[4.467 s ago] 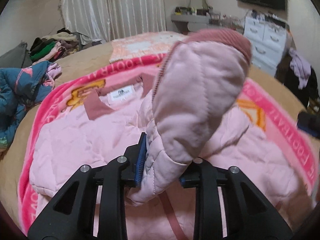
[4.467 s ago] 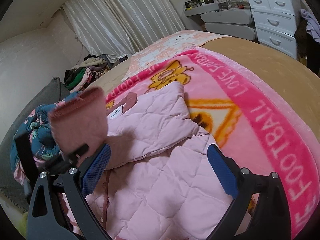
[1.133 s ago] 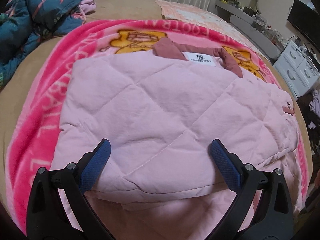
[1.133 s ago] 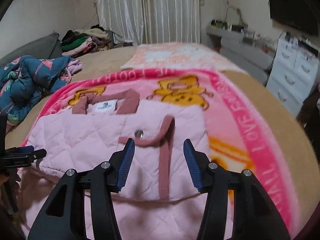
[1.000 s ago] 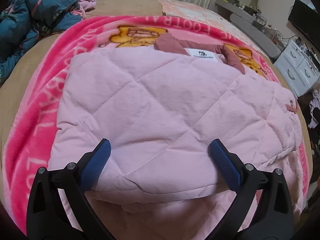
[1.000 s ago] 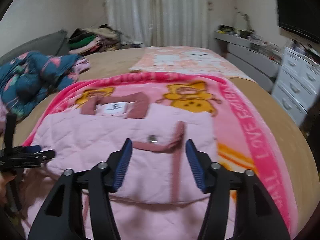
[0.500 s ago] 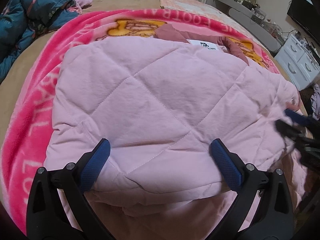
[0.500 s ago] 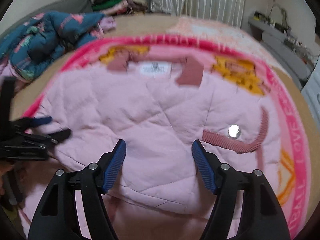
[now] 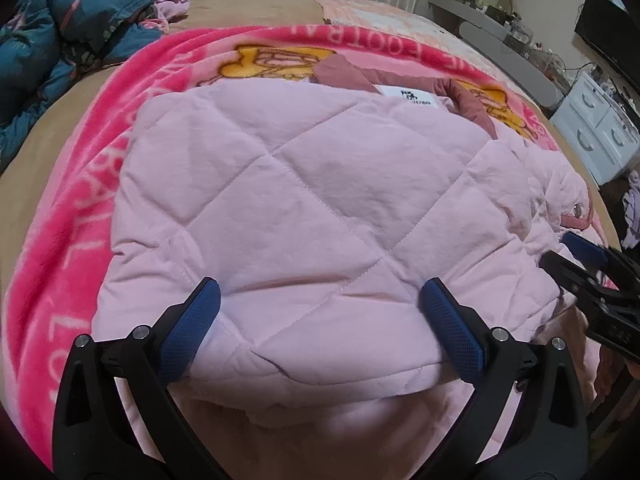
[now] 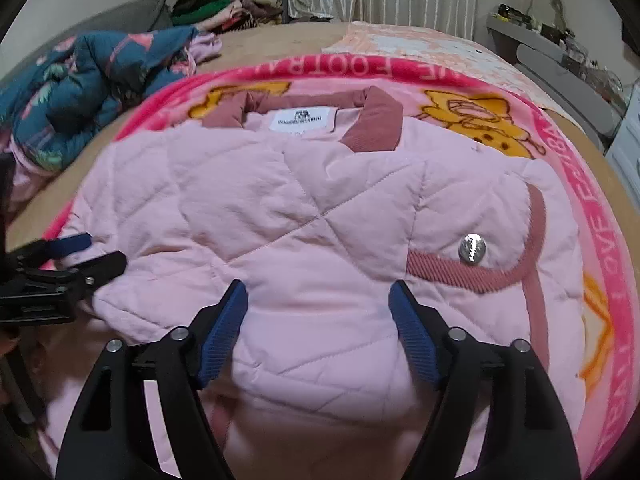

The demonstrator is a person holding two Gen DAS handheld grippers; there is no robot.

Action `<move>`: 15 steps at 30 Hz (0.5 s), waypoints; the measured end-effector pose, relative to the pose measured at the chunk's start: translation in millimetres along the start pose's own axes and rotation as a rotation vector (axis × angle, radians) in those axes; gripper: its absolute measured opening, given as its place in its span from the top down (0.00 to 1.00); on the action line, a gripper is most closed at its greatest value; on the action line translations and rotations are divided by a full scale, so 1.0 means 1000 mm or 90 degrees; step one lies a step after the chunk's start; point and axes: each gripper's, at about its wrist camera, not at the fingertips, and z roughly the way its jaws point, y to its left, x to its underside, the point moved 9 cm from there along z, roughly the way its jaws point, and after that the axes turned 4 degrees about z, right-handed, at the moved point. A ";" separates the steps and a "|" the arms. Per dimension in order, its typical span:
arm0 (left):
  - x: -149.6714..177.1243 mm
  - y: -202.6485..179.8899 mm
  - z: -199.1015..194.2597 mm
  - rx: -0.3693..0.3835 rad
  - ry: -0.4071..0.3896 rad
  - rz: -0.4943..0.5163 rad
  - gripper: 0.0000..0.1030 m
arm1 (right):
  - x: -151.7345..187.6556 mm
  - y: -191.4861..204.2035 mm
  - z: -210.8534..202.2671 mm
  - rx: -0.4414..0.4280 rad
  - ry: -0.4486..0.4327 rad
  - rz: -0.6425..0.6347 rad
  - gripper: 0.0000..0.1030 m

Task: Fold large clothes
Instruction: 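Release the front edge and smooth the folded jacket with both tools, then move both open tools back along the jacket toward its ribbed hem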

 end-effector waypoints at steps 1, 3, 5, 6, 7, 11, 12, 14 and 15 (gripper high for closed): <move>0.001 0.000 -0.004 0.001 -0.001 -0.001 0.08 | 0.000 0.001 -0.006 -0.007 -0.007 0.007 0.15; 0.002 0.000 -0.009 0.003 -0.004 -0.001 0.09 | 0.002 0.005 -0.017 -0.023 -0.018 0.015 0.11; 0.004 0.000 -0.016 0.010 -0.007 -0.008 0.09 | 0.004 0.006 -0.025 -0.023 -0.027 0.016 0.07; 0.004 0.000 -0.019 0.013 -0.008 -0.012 0.09 | 0.006 0.007 -0.029 -0.025 -0.028 0.016 0.07; 0.005 0.000 -0.024 0.015 -0.010 -0.015 0.09 | 0.008 0.009 -0.032 -0.030 -0.025 0.016 0.07; 0.010 0.000 -0.038 0.009 -0.012 -0.021 0.09 | 0.013 0.013 -0.041 -0.034 -0.025 0.019 0.07; 0.011 0.001 -0.040 0.005 -0.011 -0.023 0.09 | 0.014 0.014 -0.044 -0.038 -0.026 0.019 0.07; 0.014 0.002 -0.045 0.001 -0.012 -0.029 0.09 | 0.014 0.017 -0.050 -0.039 -0.033 0.018 0.07; 0.016 0.002 -0.049 0.002 -0.012 -0.034 0.09 | 0.015 0.018 -0.053 -0.039 -0.036 0.018 0.07</move>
